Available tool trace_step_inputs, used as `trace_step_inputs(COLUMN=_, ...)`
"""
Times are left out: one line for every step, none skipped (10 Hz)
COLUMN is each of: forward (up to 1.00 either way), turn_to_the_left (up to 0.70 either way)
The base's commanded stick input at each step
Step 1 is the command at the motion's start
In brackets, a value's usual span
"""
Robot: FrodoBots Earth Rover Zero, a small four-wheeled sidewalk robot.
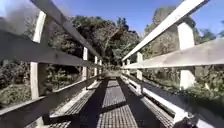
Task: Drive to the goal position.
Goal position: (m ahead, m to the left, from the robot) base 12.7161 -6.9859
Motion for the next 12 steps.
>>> trace_step_inputs(forward=0.5, turn_to_the_left=0.0)
trace_step_inputs(forward=0.5, turn_to_the_left=0.0)
trace_step_inputs(forward=0.5, turn_to_the_left=0.0)
trace_step_inputs(forward=0.5, turn_to_the_left=0.0)
trace_step_inputs(forward=0.5, turn_to_the_left=0.0)
trace_step_inputs(forward=0.5, turn_to_the_left=0.0)
trace_step_inputs(forward=0.5, turn_to_the_left=0.0)
trace_step_inputs(forward=0.5, turn_to_the_left=0.0)
trace_step_inputs(forward=0.5, turn_to_the_left=0.0)
trace_step_inputs(forward=0.5, turn_to_the_left=0.0)
trace_step_inputs(forward=0.5, turn_to_the_left=0.0)
trace_step_inputs(forward=0.5, turn_to_the_left=0.0)
